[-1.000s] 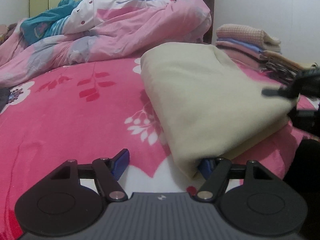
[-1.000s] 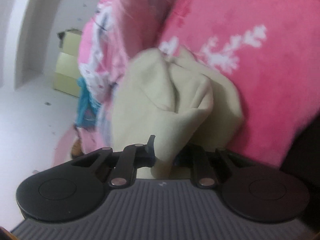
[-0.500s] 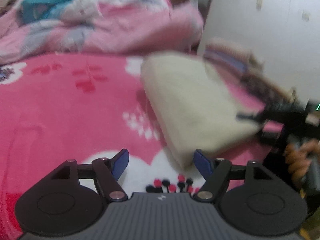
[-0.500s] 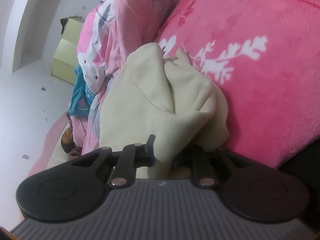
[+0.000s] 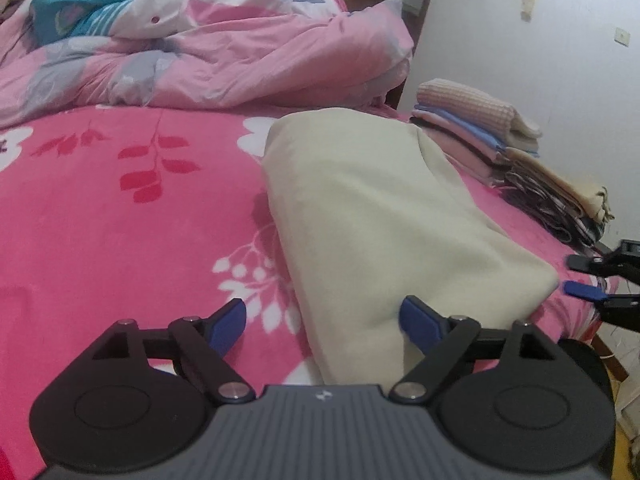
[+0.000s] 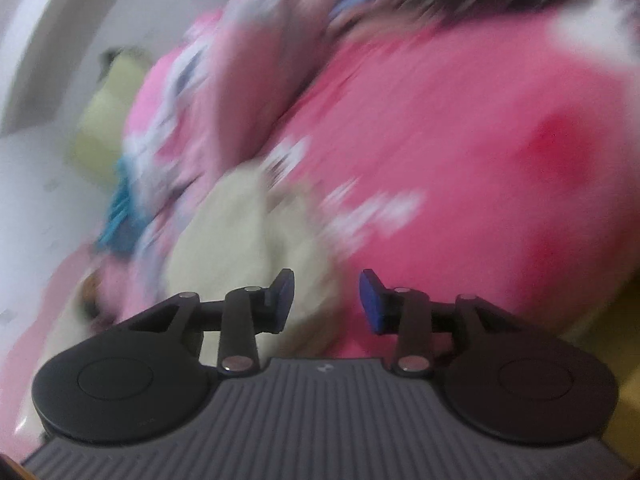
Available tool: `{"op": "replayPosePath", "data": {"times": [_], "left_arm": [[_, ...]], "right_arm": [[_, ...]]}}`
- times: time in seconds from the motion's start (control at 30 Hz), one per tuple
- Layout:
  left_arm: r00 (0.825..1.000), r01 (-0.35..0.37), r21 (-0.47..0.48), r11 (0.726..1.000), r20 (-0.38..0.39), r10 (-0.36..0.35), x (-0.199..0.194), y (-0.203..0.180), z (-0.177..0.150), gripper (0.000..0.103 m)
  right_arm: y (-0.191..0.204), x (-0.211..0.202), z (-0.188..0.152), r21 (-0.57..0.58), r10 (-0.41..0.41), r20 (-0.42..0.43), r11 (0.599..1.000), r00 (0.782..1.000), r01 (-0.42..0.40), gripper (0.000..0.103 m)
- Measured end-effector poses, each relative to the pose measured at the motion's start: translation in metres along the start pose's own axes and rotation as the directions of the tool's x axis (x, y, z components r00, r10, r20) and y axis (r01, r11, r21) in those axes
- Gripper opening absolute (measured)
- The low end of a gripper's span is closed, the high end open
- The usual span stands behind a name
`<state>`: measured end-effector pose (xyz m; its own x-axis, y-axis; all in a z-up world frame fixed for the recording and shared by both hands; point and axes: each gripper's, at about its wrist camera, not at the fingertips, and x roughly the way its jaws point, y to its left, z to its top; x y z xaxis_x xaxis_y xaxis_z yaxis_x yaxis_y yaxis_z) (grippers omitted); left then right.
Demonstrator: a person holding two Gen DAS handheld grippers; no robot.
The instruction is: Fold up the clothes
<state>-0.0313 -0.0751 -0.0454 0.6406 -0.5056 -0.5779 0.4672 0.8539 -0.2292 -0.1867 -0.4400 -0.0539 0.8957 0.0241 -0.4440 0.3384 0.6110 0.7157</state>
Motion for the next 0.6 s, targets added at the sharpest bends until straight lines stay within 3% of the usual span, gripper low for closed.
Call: {"op": "replayPosePath", "data": {"times": [0.07, 0.13, 0.23, 0.33, 0.37, 0.43, 0.47, 0.57, 0.6], "left_arm": [[1.0, -0.002, 0.0, 1.0, -0.004, 0.002, 0.001, 0.0, 0.0, 0.088], [1.0, -0.009, 0.023, 1.0, -0.004, 0.009, 0.001, -0.003, 0.0, 0.088], [1.0, -0.022, 0.055, 0.998, 0.001, 0.022, 0.001, -0.006, 0.001, 0.088], [1.0, -0.025, 0.071, 0.997, 0.012, 0.024, 0.001, -0.008, 0.0, 0.088], [1.0, -0.017, 0.066, 0.998, 0.009, 0.016, 0.001, -0.006, -0.001, 0.089], [1.0, 0.0, 0.051, 0.999, 0.005, 0.0, 0.003, -0.003, -0.002, 0.089], [1.0, 0.005, 0.043, 0.999, 0.006, -0.005, 0.004, -0.002, -0.003, 0.089], [0.999, 0.032, 0.011, 0.999, 0.007, -0.032, 0.006, 0.006, -0.004, 0.09], [0.999, 0.039, 0.002, 0.999, 0.009, -0.039, 0.006, 0.008, -0.005, 0.091]], "right_arm": [[0.016, -0.006, 0.005, -0.079, 0.01, 0.044, 0.997, 0.999, -0.007, 0.037], [0.045, 0.0, 0.0, -0.216, 0.073, 0.053, 0.975, 0.996, -0.06, 0.034], [0.088, 0.022, -0.02, -0.463, 0.147, 0.016, 0.878, 0.989, -0.123, 0.023], [0.096, 0.063, -0.036, -0.606, 0.055, -0.089, 0.79, 0.995, -0.098, 0.013], [0.093, 0.081, -0.041, -0.643, -0.036, -0.127, 0.764, 0.991, -0.054, 0.015], [0.092, 0.093, -0.04, -0.655, -0.086, -0.161, 0.755, 0.983, -0.041, 0.015], [0.097, 0.093, -0.036, -0.651, -0.098, -0.165, 0.758, 0.981, -0.034, 0.015], [0.143, 0.077, -0.028, -0.733, -0.102, -0.047, 0.679, 0.994, 0.035, 0.014], [0.161, 0.075, -0.027, -0.752, -0.054, -0.037, 0.659, 0.998, 0.008, 0.014]]}}
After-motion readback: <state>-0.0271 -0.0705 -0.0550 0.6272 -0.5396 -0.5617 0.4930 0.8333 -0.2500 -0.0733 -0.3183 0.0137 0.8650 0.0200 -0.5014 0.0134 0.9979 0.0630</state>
